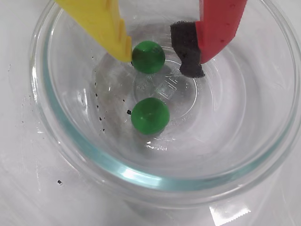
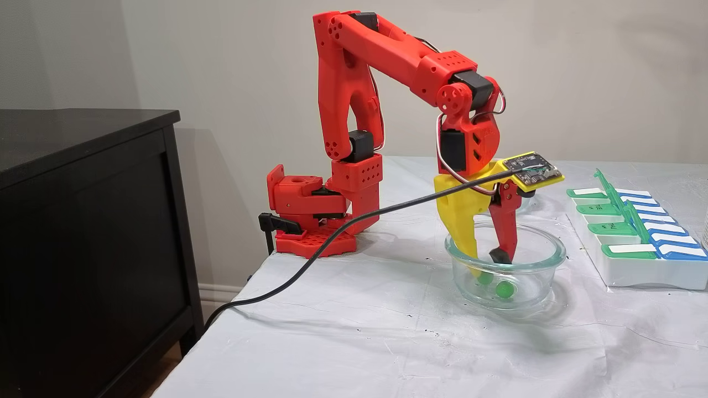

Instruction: Sort medicines into box.

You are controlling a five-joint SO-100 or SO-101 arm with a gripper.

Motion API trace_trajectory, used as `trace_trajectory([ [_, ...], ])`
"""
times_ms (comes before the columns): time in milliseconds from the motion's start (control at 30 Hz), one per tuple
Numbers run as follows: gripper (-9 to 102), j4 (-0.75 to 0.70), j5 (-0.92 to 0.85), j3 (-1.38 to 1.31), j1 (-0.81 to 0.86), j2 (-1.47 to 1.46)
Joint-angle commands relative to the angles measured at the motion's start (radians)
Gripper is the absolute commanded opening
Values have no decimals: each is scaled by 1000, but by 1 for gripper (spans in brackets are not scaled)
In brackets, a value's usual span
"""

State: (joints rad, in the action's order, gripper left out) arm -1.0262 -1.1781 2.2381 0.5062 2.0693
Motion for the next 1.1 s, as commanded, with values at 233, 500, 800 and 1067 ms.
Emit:
trace_trajectory([
  [233, 16, -29, -34, -25, 15, 40],
  [500, 15, -80, -44, -72, 8, -34],
  [800, 15, -72, -37, -87, 9, -54],
  [1067, 12, -69, -41, -84, 5, -64],
])
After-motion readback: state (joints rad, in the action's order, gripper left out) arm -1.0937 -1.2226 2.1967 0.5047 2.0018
